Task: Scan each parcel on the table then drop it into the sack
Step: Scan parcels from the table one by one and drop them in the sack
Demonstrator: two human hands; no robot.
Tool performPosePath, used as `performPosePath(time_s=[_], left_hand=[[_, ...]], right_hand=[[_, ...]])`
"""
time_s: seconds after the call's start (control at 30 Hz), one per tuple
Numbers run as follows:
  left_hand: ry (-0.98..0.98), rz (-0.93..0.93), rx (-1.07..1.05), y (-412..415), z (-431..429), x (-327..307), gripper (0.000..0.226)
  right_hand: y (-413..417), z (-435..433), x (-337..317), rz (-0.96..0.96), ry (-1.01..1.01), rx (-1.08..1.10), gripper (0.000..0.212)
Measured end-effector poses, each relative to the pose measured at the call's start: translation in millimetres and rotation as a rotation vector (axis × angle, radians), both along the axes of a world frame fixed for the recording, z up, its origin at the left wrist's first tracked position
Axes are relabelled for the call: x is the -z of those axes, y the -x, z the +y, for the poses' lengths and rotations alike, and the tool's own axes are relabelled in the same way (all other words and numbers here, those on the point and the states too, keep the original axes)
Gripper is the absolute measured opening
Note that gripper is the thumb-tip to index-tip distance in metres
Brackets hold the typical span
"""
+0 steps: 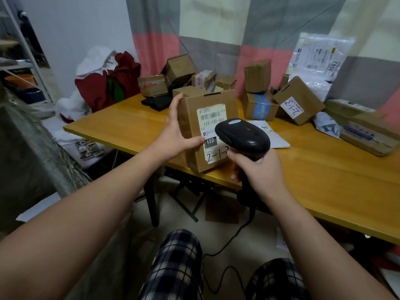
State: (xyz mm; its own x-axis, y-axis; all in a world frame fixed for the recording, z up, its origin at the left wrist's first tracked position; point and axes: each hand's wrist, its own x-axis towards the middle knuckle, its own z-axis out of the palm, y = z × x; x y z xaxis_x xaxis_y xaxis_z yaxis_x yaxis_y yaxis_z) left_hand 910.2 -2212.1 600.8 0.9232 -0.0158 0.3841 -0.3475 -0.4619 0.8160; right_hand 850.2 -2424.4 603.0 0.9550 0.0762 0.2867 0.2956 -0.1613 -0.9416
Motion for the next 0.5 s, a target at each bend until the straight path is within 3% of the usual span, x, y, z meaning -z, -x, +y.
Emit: performPosePath(time_s=[0.5], left_hand=[[0.04, -0.006, 0.01, -0.9, -0.9, 2.0, 0.112]], right_hand=[[9.6, -7.2, -1.6, 0.02, 0.011, 0.003, 0.007]])
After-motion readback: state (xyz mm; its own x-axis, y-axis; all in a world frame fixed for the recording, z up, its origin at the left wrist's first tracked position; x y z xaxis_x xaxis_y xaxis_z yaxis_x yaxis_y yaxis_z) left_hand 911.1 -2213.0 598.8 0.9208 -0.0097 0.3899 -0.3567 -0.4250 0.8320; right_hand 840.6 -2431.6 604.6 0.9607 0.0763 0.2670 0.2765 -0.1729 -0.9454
